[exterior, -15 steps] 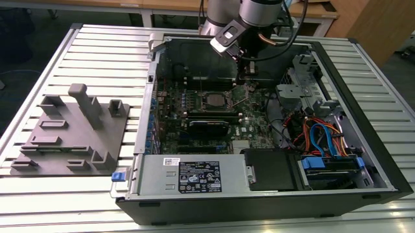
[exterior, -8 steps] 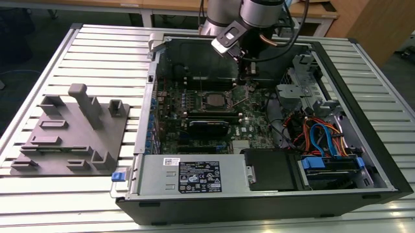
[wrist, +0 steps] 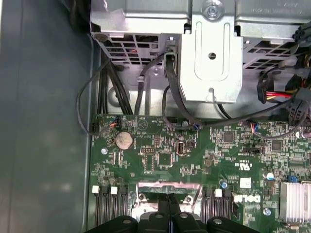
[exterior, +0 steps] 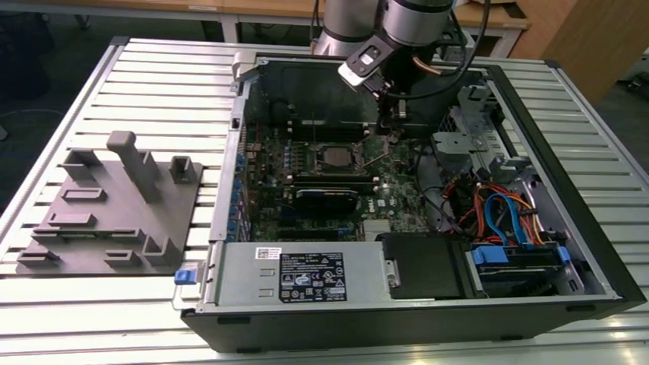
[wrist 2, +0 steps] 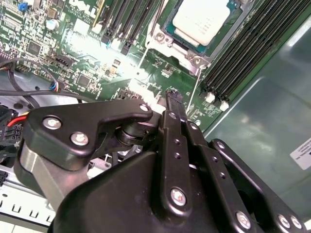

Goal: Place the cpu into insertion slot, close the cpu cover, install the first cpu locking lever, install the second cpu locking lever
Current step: 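Close the cpu cover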

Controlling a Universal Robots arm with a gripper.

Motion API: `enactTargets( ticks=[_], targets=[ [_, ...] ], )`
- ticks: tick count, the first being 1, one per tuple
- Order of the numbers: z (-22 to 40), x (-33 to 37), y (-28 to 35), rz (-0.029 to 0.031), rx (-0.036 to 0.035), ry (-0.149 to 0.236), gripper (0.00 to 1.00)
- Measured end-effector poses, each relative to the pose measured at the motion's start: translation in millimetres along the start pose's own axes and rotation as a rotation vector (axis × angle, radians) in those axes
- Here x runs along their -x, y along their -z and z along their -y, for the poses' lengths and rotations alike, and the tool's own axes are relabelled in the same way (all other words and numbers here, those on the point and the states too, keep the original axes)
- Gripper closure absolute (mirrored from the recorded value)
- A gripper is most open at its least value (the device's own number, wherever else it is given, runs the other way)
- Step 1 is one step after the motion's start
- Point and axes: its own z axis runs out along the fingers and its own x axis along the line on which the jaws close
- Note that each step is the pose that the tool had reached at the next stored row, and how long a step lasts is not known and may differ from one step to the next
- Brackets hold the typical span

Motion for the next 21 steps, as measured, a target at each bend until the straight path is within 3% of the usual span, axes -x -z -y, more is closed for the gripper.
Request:
enactTargets(
  ticks=[6,21],
  targets=[
    [-5.6,0.1,-1.7,-0.0001,0.0,0.0,0.9],
    [-8.8,0.2,-3.0,-0.0001,0.0,0.0,0.9]
  ],
)
